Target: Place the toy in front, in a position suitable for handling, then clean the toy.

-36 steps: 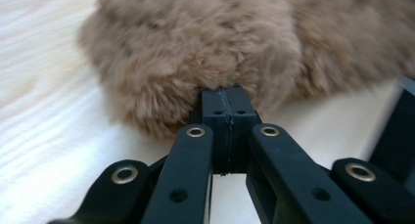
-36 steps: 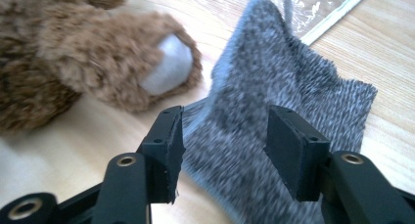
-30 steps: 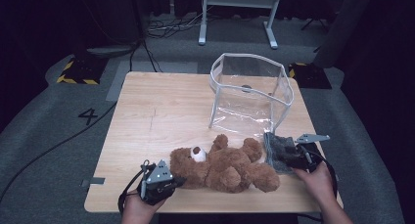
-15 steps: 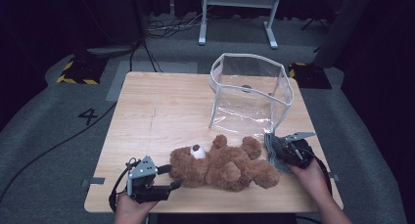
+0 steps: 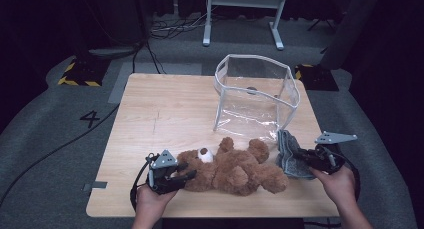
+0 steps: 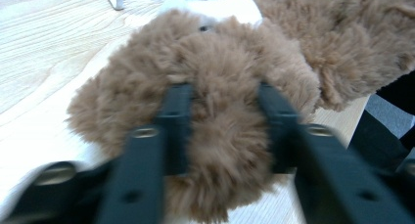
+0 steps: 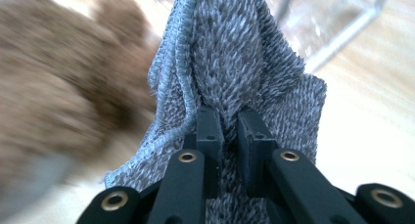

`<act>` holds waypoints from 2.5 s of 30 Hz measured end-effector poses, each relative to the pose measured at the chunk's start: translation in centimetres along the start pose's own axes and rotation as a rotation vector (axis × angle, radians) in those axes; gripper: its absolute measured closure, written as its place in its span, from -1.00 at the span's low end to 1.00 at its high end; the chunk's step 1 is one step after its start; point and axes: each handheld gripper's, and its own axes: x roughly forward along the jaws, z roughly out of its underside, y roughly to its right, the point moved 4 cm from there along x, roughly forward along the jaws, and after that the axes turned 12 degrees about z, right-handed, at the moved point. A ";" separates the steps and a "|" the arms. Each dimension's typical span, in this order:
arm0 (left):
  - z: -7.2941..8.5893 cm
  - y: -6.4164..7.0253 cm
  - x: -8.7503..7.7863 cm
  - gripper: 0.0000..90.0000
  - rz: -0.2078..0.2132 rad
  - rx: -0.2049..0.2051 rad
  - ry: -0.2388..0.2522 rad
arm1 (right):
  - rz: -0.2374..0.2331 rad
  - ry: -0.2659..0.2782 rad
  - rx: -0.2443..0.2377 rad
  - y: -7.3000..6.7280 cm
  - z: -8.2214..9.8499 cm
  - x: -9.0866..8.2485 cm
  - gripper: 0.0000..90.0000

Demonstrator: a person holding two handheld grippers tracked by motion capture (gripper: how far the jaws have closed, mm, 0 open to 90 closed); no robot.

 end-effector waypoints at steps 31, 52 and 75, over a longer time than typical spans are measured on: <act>2.2 4.0 4.7 0.87 0.083 0.181 -0.139 | -0.424 0.031 -0.315 -17.7 -11.0 1.7 0.81; 2.5 4.0 4.7 0.87 0.092 0.177 -0.125 | -0.300 -0.180 -0.347 -16.6 -9.7 7.4 0.83; 2.5 3.8 4.9 0.87 0.094 0.175 -0.120 | -0.046 -0.158 -0.210 -5.1 -7.5 3.3 0.85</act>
